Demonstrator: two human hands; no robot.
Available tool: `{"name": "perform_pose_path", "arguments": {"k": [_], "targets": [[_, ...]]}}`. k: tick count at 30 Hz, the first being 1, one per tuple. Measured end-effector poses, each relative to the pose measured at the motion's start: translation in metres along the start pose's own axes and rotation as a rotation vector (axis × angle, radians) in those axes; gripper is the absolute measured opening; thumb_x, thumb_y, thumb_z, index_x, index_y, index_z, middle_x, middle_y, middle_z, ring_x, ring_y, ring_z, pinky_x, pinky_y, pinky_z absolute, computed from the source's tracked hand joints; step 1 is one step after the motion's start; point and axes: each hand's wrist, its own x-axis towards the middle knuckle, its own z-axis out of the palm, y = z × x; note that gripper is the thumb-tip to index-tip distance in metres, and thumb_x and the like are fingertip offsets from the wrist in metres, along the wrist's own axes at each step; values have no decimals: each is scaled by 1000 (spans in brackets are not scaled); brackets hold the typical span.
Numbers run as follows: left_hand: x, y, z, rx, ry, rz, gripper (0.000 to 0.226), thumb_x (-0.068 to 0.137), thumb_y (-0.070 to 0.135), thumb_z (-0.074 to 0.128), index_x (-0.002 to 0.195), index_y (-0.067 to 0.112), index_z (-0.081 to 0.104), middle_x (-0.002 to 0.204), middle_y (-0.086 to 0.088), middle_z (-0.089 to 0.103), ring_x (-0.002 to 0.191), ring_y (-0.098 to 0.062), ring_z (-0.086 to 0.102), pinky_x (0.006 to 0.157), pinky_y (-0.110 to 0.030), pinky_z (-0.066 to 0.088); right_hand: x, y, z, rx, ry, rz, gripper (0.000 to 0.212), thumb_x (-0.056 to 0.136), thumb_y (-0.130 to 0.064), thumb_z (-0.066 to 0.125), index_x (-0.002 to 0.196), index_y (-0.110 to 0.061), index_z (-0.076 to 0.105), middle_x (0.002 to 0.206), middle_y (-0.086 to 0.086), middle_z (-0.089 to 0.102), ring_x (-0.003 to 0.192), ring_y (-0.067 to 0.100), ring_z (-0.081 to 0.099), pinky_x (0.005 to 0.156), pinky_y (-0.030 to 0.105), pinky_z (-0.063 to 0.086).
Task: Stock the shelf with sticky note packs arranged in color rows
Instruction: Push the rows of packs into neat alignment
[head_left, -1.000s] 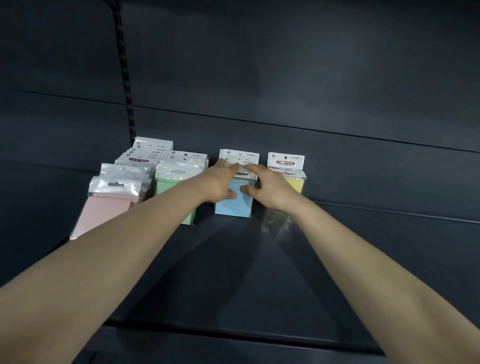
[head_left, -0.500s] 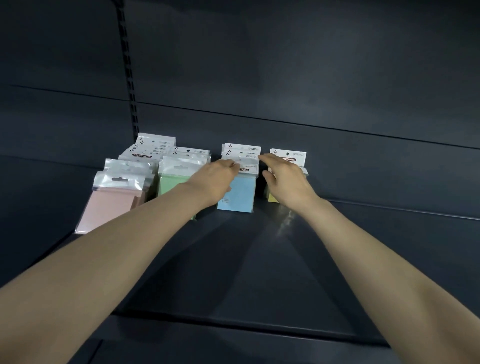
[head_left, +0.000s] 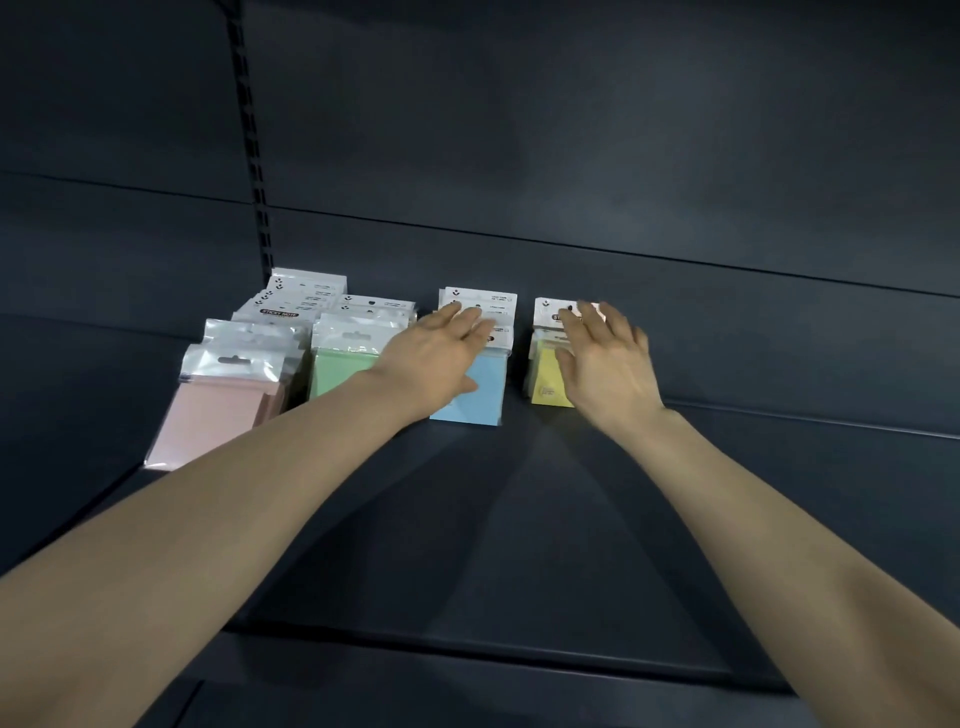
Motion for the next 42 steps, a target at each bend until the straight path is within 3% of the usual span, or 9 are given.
{"name": "perform_pose_path", "arguments": {"k": [5, 14, 22, 25, 31, 37, 42], "targets": [[1, 7, 3, 11, -23, -3, 73, 99, 30, 49, 154, 14, 4, 161, -4, 2, 148, -24, 3, 119, -34, 10, -10, 11, 14, 5, -158, 73, 51, 100, -29, 46, 147, -12, 36, 152, 10, 36, 140, 37, 28, 108, 53, 29], [-7, -10, -6, 27, 55, -8, 69, 99, 30, 48, 153, 12, 9, 161, -6, 7, 148, -24, 1, 120, -34, 4, -5, 13, 18, -69, -183, 71, 51, 101, -32, 39, 148, -13, 33, 152, 7, 34, 142, 34, 24, 112, 47, 23], [-47, -74, -27, -63, 120, -27, 74, 96, 37, 52, 153, 10, 13, 160, -10, 13, 148, -27, 10, 120, -35, 10, 1, -28, -17, 15, 90, 64, 50, 94, -28, 38, 133, -1, 52, 133, 19, 56, 126, 42, 47, 98, 53, 42], [-68, -100, -29, -112, 30, -47, 84, 92, 47, 55, 154, 12, 9, 161, -8, 9, 146, -25, 14, 118, -32, 12, 3, -66, -27, 115, 152, -13, 49, 95, -27, 48, 137, -1, 50, 136, 19, 54, 127, 40, 47, 105, 48, 39], [-83, -122, -7, -43, -90, 11, 98, 84, 58, 59, 153, 11, 8, 161, -9, 10, 147, -26, 13, 120, -35, 8, -5, -142, -18, 156, -27, -191, 68, 91, -54, 44, 144, -11, 43, 147, 9, 46, 140, 30, 36, 115, 41, 26], [-72, -122, 3, 11, -60, 37, 94, 84, 49, 65, 151, 8, 14, 157, -9, 22, 144, -25, 22, 120, -38, 12, -1, -167, -9, 88, -120, -189, 70, 94, -50, 53, 150, -15, 32, 157, 2, 31, 149, 25, 14, 118, 38, 10], [-64, -119, 5, 13, -69, 41, 88, 86, 41, 65, 150, 5, 16, 156, -10, 24, 141, -26, 28, 117, -34, 13, 7, -169, -7, 84, -156, -161, 66, 94, -47, 52, 149, -16, 33, 156, -1, 32, 149, 23, 12, 118, 37, 7]]}}
